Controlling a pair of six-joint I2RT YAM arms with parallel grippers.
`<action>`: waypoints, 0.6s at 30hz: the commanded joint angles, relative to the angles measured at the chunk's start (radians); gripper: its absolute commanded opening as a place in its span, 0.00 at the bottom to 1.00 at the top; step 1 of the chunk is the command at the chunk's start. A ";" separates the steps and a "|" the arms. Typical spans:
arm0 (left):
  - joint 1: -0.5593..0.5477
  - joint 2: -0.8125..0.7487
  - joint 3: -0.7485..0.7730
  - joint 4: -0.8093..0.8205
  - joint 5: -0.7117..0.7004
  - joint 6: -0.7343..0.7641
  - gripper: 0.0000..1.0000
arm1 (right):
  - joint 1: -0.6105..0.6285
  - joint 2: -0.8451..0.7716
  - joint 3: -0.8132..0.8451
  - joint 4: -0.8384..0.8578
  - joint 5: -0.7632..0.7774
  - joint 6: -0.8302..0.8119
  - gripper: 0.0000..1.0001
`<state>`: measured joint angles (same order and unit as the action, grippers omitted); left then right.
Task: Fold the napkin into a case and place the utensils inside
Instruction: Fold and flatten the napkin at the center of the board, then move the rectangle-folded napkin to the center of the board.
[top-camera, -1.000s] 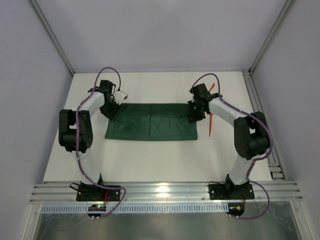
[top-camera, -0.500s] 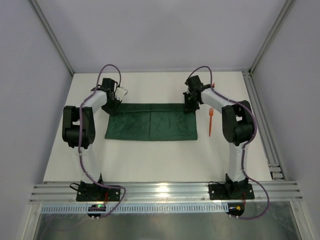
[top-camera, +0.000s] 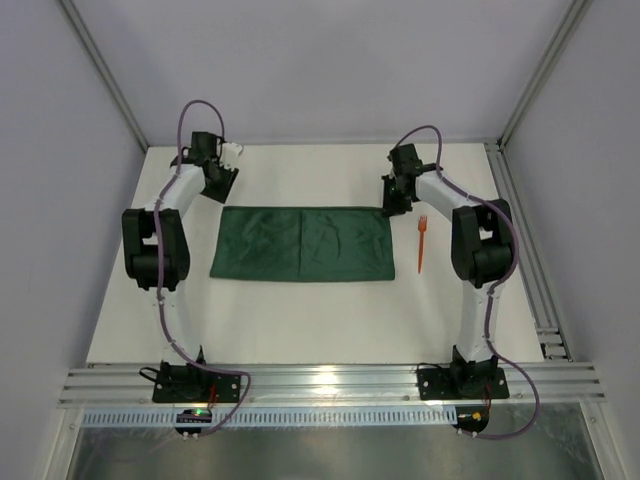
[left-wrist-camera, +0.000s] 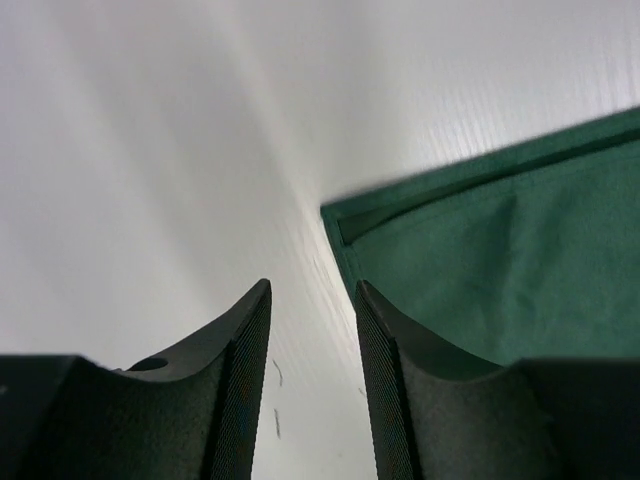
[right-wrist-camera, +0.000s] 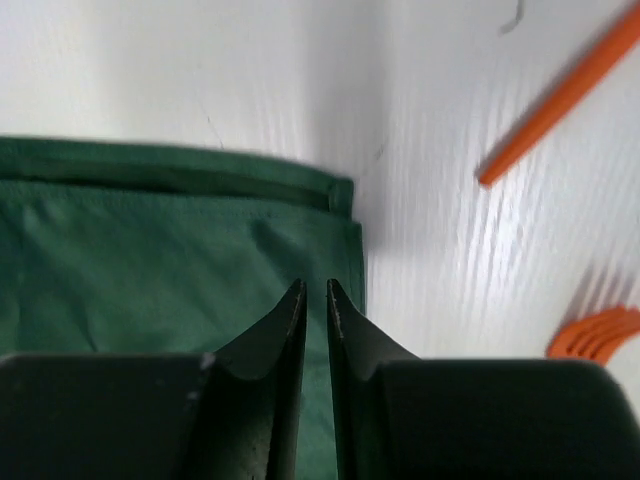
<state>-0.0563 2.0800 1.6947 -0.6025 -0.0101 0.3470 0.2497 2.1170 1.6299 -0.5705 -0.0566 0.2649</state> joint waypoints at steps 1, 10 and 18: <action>0.042 -0.099 -0.053 -0.137 0.110 -0.079 0.42 | 0.008 -0.199 -0.105 0.007 0.015 -0.001 0.18; 0.044 -0.316 -0.391 -0.232 0.154 -0.037 0.61 | 0.046 -0.492 -0.551 0.073 -0.015 0.089 0.55; 0.085 -0.314 -0.487 -0.195 0.159 -0.063 0.61 | 0.092 -0.565 -0.746 0.139 -0.064 0.146 0.55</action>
<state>0.0017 1.7741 1.2102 -0.8131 0.1211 0.2981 0.3405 1.6112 0.9180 -0.4980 -0.0887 0.3691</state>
